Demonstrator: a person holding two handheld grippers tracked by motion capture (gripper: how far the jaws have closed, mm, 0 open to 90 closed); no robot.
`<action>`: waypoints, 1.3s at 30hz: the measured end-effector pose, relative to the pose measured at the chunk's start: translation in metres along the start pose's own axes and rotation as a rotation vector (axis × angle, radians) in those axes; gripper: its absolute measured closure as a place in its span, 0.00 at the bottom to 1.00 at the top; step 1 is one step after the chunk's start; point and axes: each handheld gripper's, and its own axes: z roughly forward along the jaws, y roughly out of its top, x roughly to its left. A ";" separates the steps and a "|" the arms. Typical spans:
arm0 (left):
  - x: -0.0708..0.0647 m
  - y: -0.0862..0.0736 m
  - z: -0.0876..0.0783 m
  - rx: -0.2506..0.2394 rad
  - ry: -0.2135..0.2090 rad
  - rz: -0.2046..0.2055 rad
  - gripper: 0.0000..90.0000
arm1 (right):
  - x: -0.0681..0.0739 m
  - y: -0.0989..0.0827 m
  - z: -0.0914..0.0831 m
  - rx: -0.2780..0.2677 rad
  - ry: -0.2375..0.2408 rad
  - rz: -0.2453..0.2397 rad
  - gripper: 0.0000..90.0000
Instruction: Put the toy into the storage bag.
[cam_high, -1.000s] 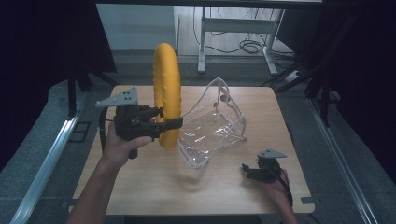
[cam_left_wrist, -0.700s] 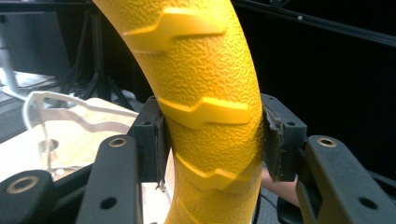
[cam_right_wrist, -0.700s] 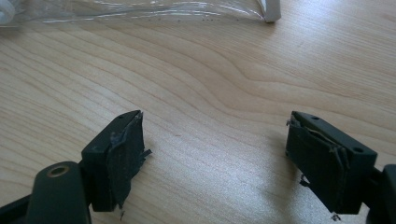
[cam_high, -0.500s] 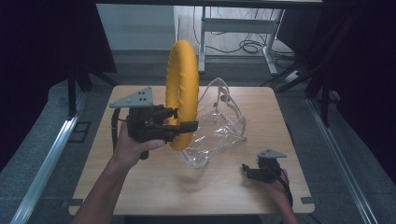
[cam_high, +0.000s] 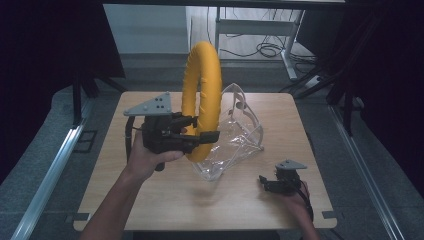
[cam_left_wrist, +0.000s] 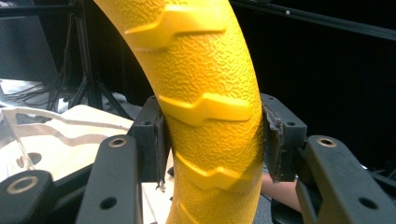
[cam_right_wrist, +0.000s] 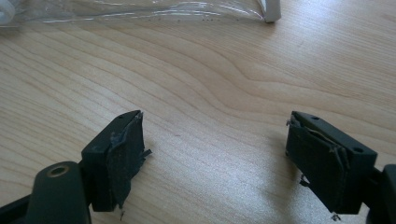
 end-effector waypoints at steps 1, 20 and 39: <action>-0.001 0.000 0.001 0.000 -0.001 0.002 0.55 | 0.000 0.000 0.000 0.000 0.000 0.000 0.22; -0.011 0.005 0.023 0.009 -0.060 0.029 0.55 | 0.000 0.000 0.000 0.000 0.001 0.001 0.22; -0.004 -0.006 0.042 0.047 -0.103 0.004 0.55 | 0.000 0.000 0.000 0.000 0.002 0.001 0.22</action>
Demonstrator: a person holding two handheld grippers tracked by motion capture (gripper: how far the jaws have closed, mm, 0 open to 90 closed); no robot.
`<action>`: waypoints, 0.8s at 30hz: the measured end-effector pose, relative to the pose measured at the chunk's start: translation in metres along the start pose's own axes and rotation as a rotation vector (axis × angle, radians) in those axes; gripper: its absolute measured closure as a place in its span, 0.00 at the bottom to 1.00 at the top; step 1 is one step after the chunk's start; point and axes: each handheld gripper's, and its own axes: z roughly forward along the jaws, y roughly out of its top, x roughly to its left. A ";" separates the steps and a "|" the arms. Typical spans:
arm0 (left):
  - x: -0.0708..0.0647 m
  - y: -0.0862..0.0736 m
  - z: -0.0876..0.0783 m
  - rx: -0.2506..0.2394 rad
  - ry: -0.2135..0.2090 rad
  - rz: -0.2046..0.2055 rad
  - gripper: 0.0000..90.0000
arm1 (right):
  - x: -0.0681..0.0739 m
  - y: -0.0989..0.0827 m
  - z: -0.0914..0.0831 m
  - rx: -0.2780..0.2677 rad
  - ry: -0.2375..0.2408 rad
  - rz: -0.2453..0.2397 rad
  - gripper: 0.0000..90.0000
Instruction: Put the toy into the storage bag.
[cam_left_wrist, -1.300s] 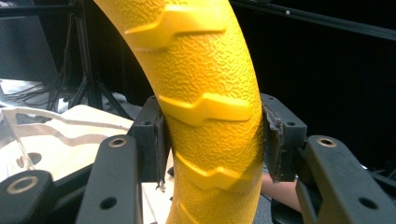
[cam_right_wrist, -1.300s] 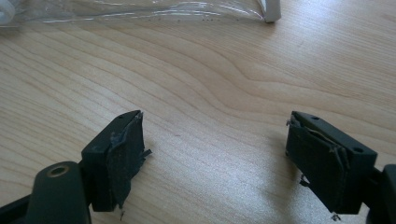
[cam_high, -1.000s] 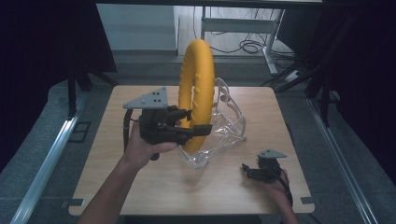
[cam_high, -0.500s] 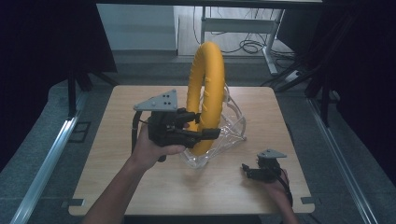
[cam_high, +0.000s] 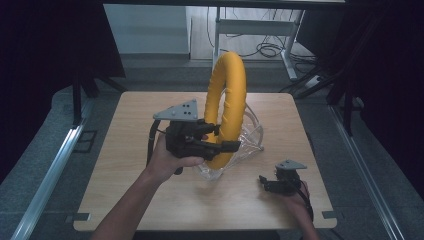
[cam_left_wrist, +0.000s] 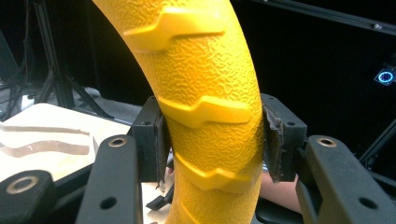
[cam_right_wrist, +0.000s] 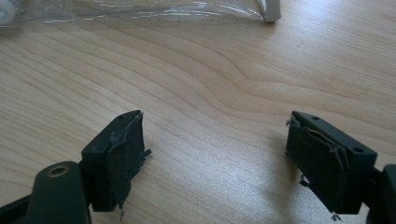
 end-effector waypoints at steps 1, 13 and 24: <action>0.001 -0.001 0.001 0.003 -0.005 -0.002 0.55 | 0.000 0.000 0.000 0.000 0.000 0.000 0.22; 0.007 -0.008 0.004 0.013 -0.023 -0.007 0.55 | 0.000 0.000 0.000 0.000 0.001 0.001 0.22; 0.016 -0.016 0.010 0.030 -0.027 -0.034 0.55 | 0.000 0.000 0.000 0.000 0.000 0.000 0.22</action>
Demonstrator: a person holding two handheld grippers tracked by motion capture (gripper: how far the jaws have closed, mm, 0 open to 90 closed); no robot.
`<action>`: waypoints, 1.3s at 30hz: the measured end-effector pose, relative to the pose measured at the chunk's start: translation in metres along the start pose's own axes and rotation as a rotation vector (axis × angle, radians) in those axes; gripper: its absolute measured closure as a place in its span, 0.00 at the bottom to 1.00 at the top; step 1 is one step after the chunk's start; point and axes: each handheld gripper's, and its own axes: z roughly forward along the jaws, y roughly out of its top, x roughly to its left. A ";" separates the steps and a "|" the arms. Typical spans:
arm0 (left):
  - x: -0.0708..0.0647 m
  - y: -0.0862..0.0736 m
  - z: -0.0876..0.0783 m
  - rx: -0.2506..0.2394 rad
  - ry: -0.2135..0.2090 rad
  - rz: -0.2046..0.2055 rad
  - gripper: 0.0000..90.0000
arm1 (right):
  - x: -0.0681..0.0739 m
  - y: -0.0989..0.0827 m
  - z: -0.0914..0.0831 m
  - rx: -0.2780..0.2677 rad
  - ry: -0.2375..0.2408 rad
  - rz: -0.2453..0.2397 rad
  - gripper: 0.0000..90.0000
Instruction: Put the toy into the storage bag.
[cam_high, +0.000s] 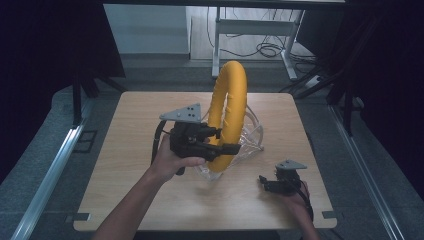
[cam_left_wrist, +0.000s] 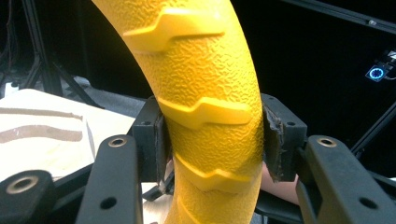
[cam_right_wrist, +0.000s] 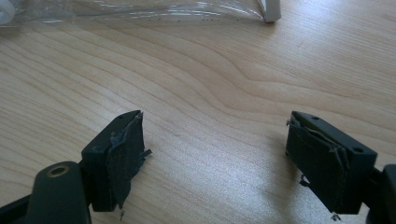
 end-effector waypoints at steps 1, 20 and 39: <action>0.002 -0.001 0.000 0.001 0.002 -0.003 0.55 | 0.000 0.000 0.000 0.000 0.000 0.000 0.22; 0.025 -0.021 0.012 0.040 -0.024 -0.060 0.55 | 0.000 0.000 0.000 0.000 -0.002 0.000 0.22; 0.051 -0.038 0.023 0.077 -0.037 -0.135 0.55 | 0.000 0.000 0.000 0.000 -0.002 0.001 0.22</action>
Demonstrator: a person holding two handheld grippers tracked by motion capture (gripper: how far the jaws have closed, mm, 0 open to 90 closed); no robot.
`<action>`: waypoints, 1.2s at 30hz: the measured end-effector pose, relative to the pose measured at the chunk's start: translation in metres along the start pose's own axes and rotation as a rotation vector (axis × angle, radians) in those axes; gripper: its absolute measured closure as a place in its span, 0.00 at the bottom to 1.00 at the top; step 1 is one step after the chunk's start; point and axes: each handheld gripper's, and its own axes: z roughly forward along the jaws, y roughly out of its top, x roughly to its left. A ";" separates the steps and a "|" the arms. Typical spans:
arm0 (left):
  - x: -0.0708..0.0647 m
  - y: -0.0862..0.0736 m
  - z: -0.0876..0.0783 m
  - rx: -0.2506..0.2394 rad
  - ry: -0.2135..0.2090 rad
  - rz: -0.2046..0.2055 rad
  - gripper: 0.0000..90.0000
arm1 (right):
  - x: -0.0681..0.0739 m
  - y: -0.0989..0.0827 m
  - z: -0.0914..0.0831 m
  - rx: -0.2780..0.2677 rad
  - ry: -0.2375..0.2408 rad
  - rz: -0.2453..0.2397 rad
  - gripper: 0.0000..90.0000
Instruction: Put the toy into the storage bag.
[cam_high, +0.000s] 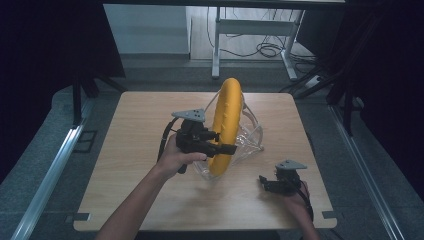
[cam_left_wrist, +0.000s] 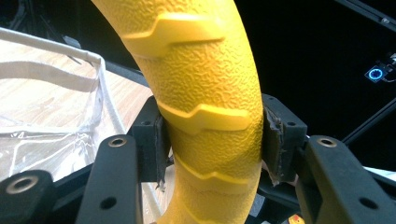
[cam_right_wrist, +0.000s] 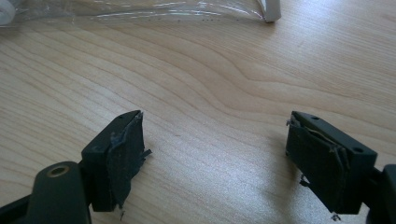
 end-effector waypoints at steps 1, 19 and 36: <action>0.001 0.000 0.000 0.003 0.004 -0.001 0.55 | 0.000 0.000 0.000 0.000 0.000 0.000 0.22; 0.024 -0.011 0.001 0.016 0.032 -0.072 0.55 | 0.000 0.000 0.000 -0.001 0.001 0.001 0.22; 0.030 -0.010 -0.001 -0.011 0.141 -0.078 0.52 | 0.000 0.000 0.000 -0.002 0.001 0.001 0.22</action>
